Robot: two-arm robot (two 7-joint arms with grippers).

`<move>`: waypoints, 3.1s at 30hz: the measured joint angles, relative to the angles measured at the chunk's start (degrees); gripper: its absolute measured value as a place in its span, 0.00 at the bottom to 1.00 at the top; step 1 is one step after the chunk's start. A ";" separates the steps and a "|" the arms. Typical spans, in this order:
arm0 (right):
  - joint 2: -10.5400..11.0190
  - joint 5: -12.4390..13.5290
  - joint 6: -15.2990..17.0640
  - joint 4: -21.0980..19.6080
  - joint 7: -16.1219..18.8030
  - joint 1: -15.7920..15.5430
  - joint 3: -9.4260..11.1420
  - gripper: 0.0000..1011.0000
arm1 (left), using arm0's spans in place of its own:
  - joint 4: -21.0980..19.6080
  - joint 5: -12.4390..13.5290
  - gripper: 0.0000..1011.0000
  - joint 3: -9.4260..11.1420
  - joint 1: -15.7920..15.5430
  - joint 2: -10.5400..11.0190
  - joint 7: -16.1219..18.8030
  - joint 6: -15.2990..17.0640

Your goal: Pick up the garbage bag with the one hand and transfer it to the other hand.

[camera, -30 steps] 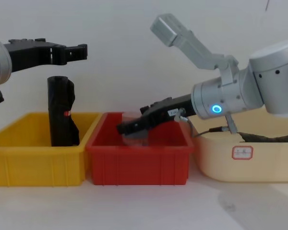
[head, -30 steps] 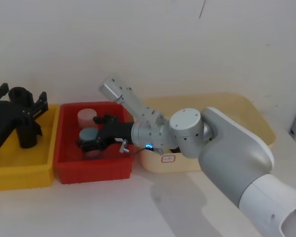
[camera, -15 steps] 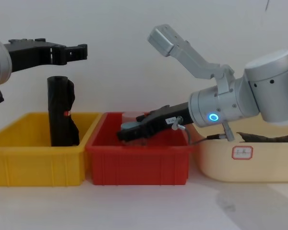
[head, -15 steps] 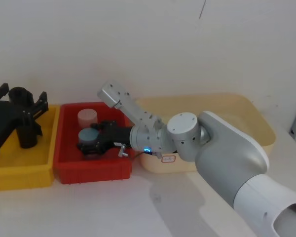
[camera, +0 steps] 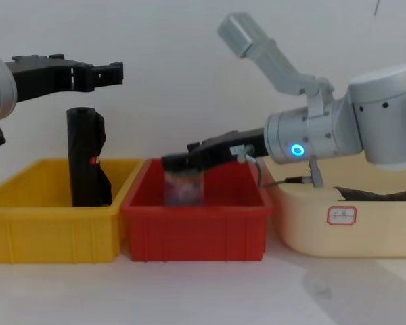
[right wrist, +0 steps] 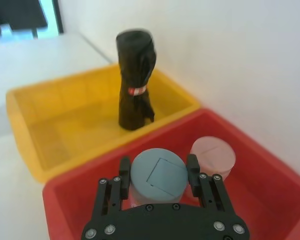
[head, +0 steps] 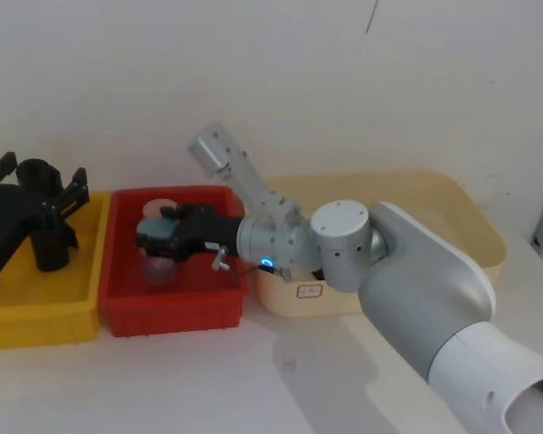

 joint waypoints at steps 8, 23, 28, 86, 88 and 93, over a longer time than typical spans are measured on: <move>1.14 3.08 2.40 -5.08 -0.98 -1.32 3.62 0.65 | 0.00 0.00 0.99 0.00 0.00 0.00 0.00 0.00; 6.73 8.62 4.68 -14.96 -1.45 -1.46 11.44 0.65 | 0.00 0.00 0.99 0.00 0.00 0.00 0.00 0.00; 8.85 9.65 4.58 -16.44 -1.56 -1.37 13.34 0.65 | 0.00 0.00 0.99 0.00 0.00 0.00 0.00 0.00; 21.08 14.64 -7.20 -56.08 -3.98 -38.38 18.17 0.99 | 0.00 0.00 0.99 0.00 0.00 0.00 0.00 0.00; 21.12 13.97 -7.53 -56.93 -4.39 -39.19 17.82 0.99 | 0.00 0.00 0.99 0.00 0.00 0.00 0.00 0.00; 21.26 12.26 -8.35 -59.26 -5.52 -41.19 16.77 0.99 | 0.00 0.00 0.99 0.00 0.00 0.00 0.00 0.00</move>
